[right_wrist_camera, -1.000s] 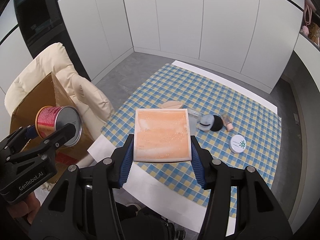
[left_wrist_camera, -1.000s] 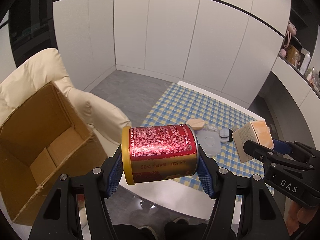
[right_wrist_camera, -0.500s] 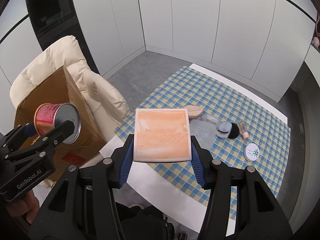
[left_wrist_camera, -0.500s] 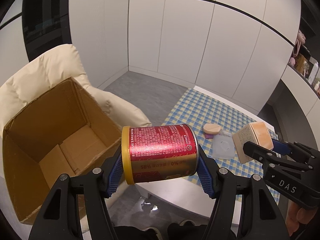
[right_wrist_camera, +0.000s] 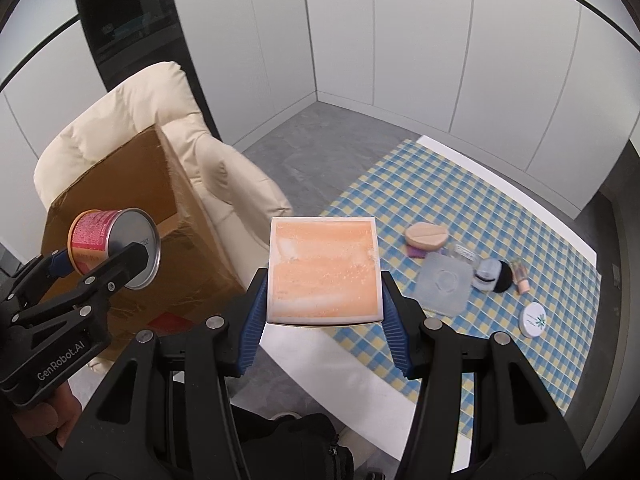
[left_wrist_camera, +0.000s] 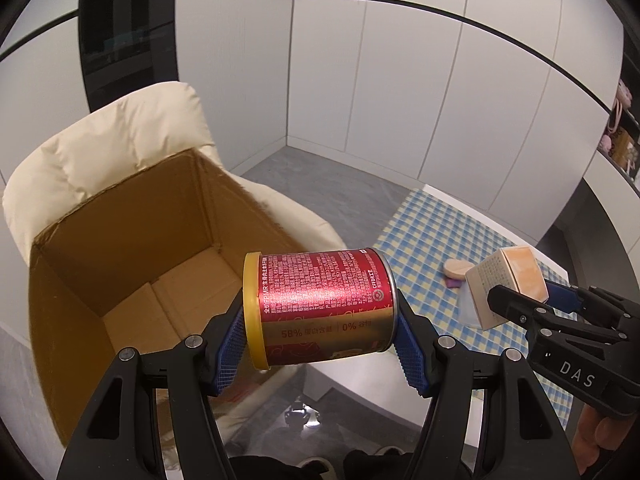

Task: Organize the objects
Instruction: 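Carry the red can with the left tool while the right tool carries the peach compact, then open the left tool to drop the red can into the cardboard box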

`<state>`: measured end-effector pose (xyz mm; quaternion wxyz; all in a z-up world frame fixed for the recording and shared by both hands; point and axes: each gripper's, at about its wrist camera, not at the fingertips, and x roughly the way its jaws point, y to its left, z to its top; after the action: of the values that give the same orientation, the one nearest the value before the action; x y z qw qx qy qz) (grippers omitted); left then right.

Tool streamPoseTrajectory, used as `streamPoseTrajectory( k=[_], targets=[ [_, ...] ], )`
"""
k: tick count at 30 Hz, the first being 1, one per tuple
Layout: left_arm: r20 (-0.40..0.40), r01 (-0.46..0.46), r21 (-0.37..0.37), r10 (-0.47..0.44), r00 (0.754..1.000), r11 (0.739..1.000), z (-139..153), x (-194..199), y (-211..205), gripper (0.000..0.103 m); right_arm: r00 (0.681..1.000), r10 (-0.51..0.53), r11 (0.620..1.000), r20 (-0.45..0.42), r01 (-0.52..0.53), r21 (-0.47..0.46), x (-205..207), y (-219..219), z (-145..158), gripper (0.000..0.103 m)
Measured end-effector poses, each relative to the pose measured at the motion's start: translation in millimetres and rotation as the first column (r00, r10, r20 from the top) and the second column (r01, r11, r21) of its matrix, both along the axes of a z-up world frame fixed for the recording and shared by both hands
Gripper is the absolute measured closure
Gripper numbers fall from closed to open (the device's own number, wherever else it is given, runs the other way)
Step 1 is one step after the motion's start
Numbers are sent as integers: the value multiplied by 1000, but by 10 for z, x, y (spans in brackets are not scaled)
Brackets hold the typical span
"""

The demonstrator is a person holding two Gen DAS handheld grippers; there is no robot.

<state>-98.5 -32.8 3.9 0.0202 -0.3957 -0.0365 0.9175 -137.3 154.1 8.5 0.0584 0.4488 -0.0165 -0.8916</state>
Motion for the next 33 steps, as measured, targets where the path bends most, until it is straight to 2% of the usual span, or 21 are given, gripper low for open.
streamPoseTrajectory(
  k=[14,33],
  targets=[
    [-1,-102,-6,102,995,995,-22,120,-576,37,993,112,994,-25,-112,10,-133,-694,48,48],
    [34,-201,-10,201,979,980,-132,212,-1153,37,971,234,972,-54,-232,47,-126,-1361,77,48]
  ],
)
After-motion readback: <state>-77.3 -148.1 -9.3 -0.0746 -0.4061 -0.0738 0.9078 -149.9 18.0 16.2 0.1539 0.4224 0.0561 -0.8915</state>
